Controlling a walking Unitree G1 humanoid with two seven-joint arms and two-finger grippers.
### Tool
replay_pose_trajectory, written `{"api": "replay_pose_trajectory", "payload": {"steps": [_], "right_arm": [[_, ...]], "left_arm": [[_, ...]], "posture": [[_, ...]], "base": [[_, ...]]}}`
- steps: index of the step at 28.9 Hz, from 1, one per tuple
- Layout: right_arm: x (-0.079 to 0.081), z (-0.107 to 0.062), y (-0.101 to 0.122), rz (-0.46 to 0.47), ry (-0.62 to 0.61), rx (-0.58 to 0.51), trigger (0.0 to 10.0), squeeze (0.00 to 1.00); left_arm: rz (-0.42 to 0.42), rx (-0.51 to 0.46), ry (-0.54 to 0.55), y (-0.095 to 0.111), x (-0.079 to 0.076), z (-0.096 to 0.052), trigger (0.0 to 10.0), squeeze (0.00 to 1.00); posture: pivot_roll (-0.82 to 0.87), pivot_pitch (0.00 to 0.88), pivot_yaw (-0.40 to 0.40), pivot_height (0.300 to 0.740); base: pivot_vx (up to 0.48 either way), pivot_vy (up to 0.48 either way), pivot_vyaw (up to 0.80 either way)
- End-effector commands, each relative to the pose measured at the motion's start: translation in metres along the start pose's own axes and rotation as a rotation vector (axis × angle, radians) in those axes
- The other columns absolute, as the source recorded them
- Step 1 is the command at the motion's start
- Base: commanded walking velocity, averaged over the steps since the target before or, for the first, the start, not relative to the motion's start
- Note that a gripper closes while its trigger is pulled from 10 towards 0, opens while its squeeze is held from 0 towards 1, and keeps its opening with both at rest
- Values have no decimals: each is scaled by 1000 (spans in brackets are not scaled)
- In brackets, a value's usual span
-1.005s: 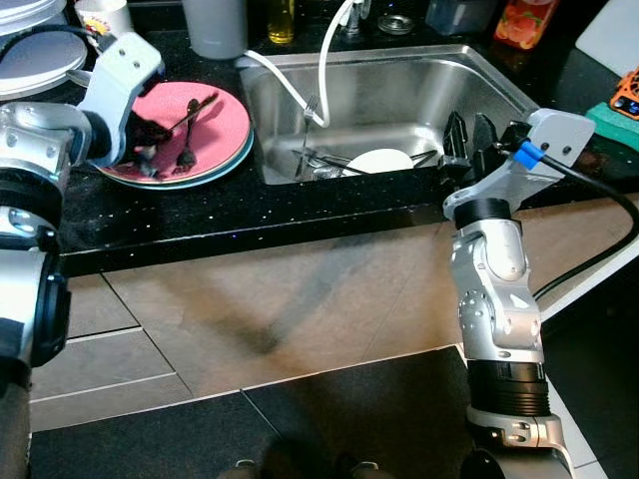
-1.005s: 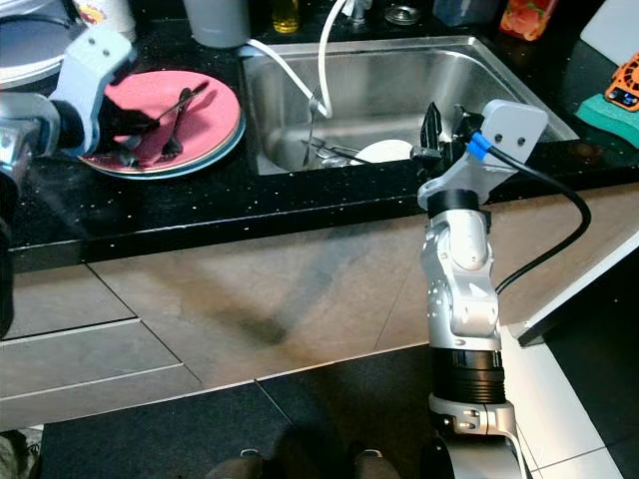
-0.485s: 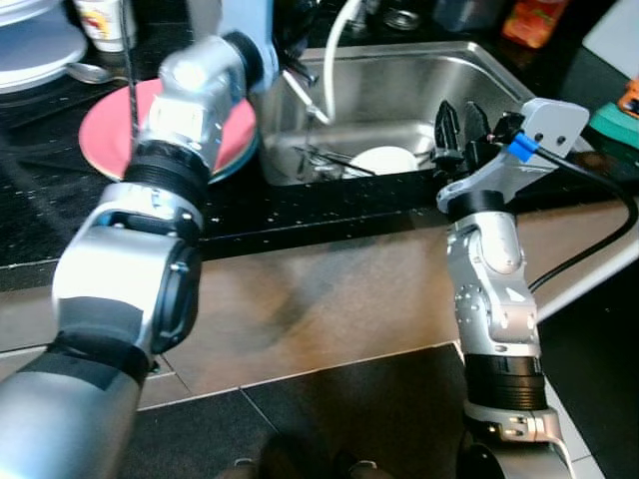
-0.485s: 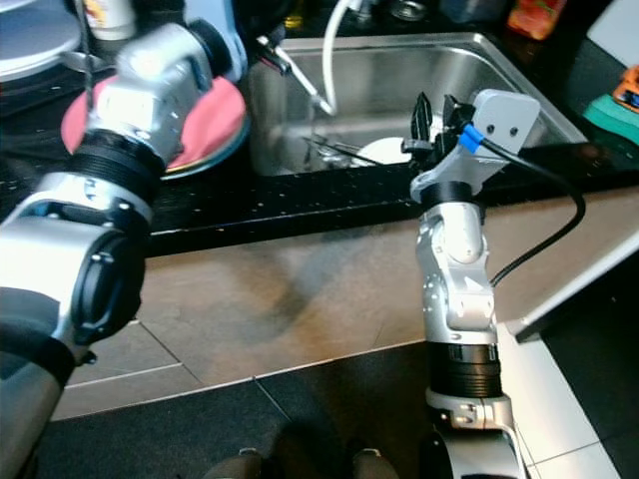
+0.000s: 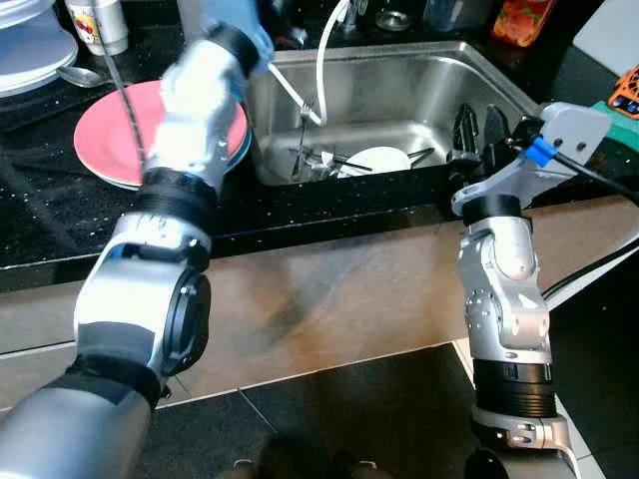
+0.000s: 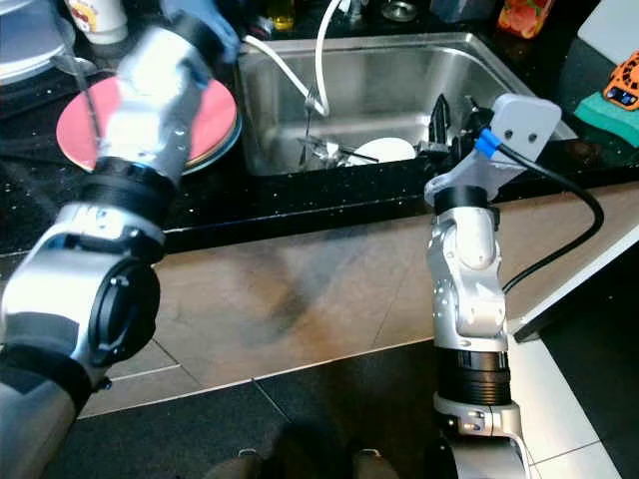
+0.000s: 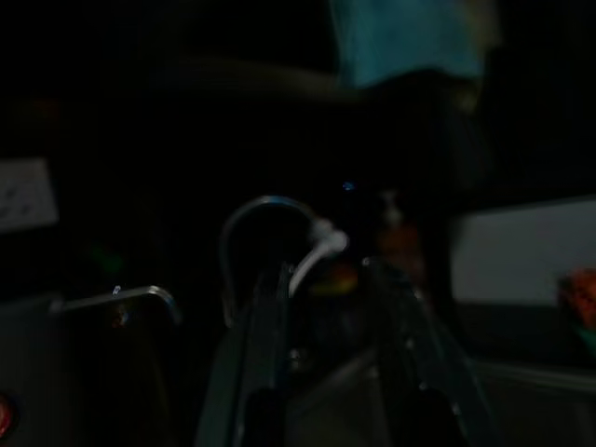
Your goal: Kitchen organization
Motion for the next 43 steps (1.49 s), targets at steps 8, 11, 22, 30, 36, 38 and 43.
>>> {"api": "replay_pose_trajectory", "payload": {"steps": [8, 11, 22, 30, 36, 38, 43], "right_arm": [[-1, -5, -8, 17, 6, 26, 10000, 0], [1, -5, -10, 20, 11, 33, 10000, 0], [-13, -18, -28, -199, -16, 77, 10000, 0], [-26, -50, -52, -289, -20, 189, 10000, 0], [-53, -83, -65, -417, -95, 292, 10000, 0], [-64, -92, -66, -468, -130, 314, 10000, 0], [-73, -126, -86, -460, -93, 447, 10000, 0]], "left_arm": [[295, 120, -44, -7, -26, -76, 10000, 0], [290, 120, -1, -6, -27, -84, 10000, 0], [154, 359, -82, -24, -77, -148, 10000, 0], [-107, 628, -83, -57, -90, -209, 10000, 0], [-116, 769, -26, -76, -96, -244, 10000, 0], [-138, 811, -14, -79, -99, -254, 10000, 0], [-152, 947, 36, -95, -99, -290, 10000, 0]], "posture": [[224, 153, -21, 740], [227, 153, -21, 740], [221, 158, -36, 740], [212, 161, -49, 740], [188, 161, -75, 740], [182, 162, -79, 740], [164, 161, -76, 740]], "base": [[0, 0, 0], [0, 0, 0], [0, 0, 0], [0, 0, 0], [0, 0, 0], [0, 0, 0], [0, 0, 0]]}}
Point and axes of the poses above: a point about 5 cm out from each wrist's last joint towards the gripper, its own z axis pointing out of the wrist towards the gripper, its own y axis along the axis of the wrist's last joint, x = y × z, the point moved 1 cm from there along z, pointing out of the wrist towards the gripper, and after that the axes turned 7 degrees about -z, right-handed, at the moved point
